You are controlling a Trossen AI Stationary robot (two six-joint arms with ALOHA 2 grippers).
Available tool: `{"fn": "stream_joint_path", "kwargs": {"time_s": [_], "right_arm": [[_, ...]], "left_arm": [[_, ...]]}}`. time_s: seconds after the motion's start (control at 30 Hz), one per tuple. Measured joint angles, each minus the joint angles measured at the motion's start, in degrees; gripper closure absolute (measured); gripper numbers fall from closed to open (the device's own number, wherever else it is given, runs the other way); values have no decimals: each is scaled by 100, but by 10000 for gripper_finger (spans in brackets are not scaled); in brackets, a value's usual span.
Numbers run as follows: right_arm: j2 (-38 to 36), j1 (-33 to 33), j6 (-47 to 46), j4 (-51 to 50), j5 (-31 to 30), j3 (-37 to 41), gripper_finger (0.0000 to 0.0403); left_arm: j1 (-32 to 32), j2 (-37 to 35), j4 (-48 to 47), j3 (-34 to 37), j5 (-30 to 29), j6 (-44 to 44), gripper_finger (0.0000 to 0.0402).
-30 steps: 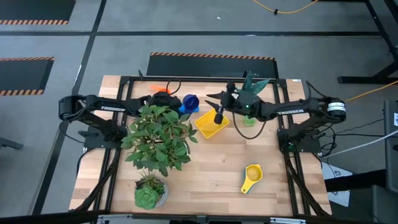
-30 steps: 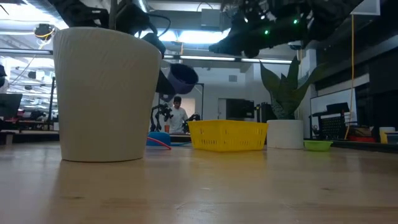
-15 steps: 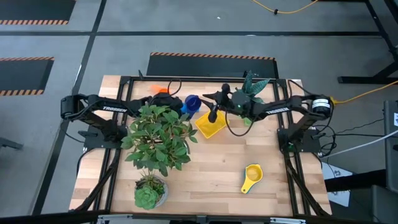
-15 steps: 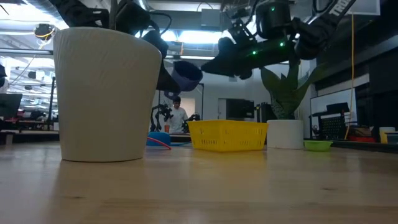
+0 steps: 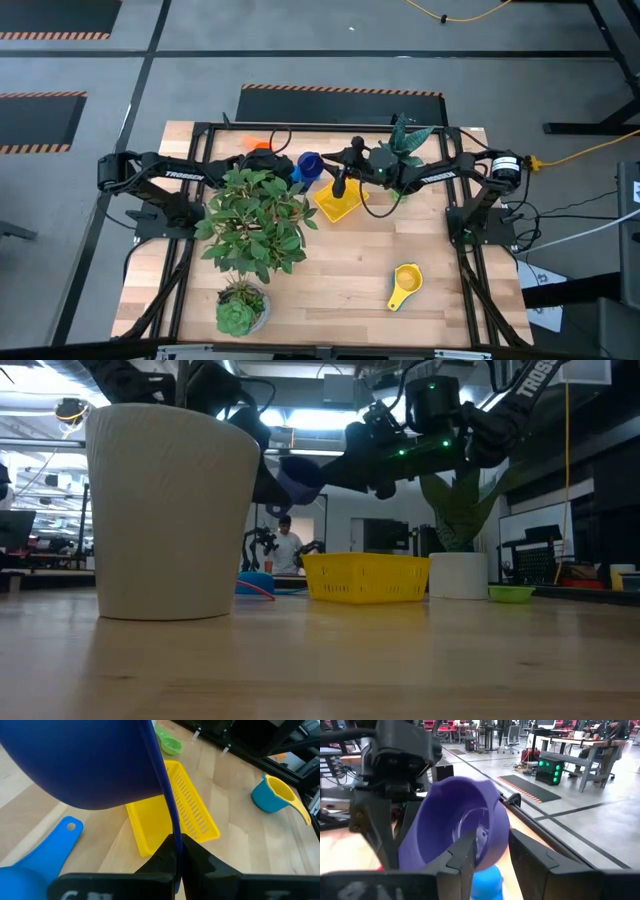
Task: Nest measuring cups in basket
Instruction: Stack the dark blue measuring cup on top of the yellow measuring cup
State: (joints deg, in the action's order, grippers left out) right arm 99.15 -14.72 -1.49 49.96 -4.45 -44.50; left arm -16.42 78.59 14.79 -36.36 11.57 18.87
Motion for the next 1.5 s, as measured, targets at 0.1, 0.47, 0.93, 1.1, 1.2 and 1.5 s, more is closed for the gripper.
{"fn": "stream_joint_path", "kwargs": {"time_s": [0.1, 0.47, 0.93, 1.1, 1.2, 1.5], "right_arm": [[161, 0, 0, -56, 4, -270, 281], [361, 0, 204, -1144, -27, -1090, 340], [318, -5, 176, -1531, -40, -1110, 367], [12, -2, 216, -1941, -83, -1107, 367], [-361, -5, 198, -2554, -140, -1107, 367], [-2007, 22, -445, -4995, 163, -1107, 369]], "left_arm": [[39, 0, 44, 0, -2, 0, 400], [202, -4, 37, 0, -187, 2, 398], [205, -11, -3, -7, -286, -17, 357], [203, -11, 8, -7, -307, -12, 319], [205, -11, 14, -7, -304, -13, 304], [204, 0, -1, 8, -541, -13, 297]]}}
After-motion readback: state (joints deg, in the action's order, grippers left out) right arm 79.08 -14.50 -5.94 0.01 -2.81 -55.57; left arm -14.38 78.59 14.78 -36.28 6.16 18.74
